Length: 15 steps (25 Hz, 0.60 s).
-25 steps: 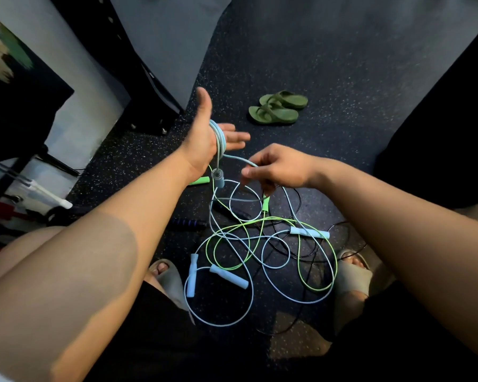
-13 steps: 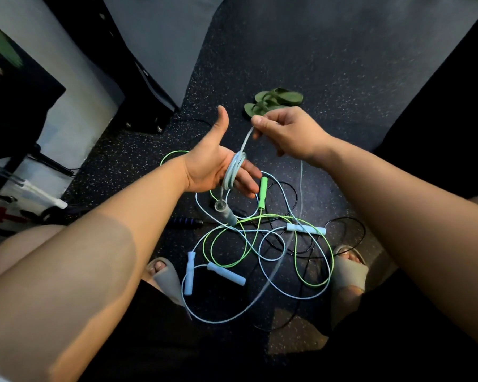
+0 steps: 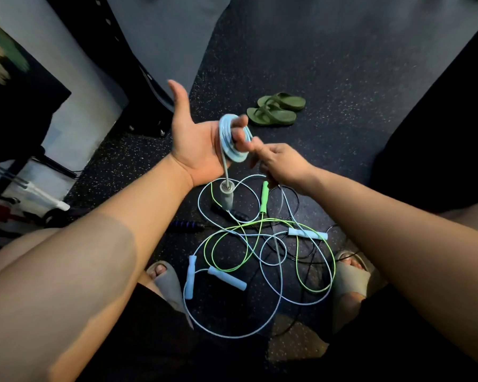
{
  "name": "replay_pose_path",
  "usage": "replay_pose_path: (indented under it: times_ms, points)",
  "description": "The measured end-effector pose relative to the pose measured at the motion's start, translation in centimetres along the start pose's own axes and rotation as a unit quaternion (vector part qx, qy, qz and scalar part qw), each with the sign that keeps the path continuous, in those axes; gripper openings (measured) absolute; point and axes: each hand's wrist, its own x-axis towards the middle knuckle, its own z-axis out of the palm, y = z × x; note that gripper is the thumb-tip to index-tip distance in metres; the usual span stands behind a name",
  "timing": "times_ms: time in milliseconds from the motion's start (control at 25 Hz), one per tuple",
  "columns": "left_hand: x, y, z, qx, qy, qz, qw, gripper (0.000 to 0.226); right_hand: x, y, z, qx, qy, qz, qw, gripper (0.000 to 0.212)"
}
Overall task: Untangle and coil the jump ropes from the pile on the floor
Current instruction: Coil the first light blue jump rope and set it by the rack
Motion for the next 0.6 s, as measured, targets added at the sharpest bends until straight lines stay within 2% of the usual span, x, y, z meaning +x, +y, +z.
replay_pose_path:
  times_ms: [120, 280, 360, 480, 600]
  points:
    - [-0.1, 1.2, 0.0, -0.07, 0.03, 0.081, 0.994, 0.128, -0.8, 0.7, 1.2, 0.014, -0.096, 0.061, 0.993, 0.046]
    - [0.3, 1.6, -0.9, -0.035, 0.097, 0.142, 0.984, 0.133, -1.7, 0.3, 1.8, -0.041, -0.214, 0.111, 0.97, 0.025]
    - [0.6, 1.3, -1.2, 0.03, 0.123, 0.134, 0.983, 0.133, -1.7, -0.7, 1.6, -0.054, -0.222, 0.1, 0.968, 0.026]
    - [0.7, 0.7, -1.4, 0.155, 0.178, 0.09, 0.967, 0.124, -1.5, -2.5, 0.8, -0.125, -0.198, 0.032, 0.972, 0.023]
    - [0.8, -0.2, -1.4, 0.263, 0.177, 0.019, 0.948, 0.121, -1.2, -3.5, -0.5, -0.184, -0.156, -0.021, 0.97, 0.024]
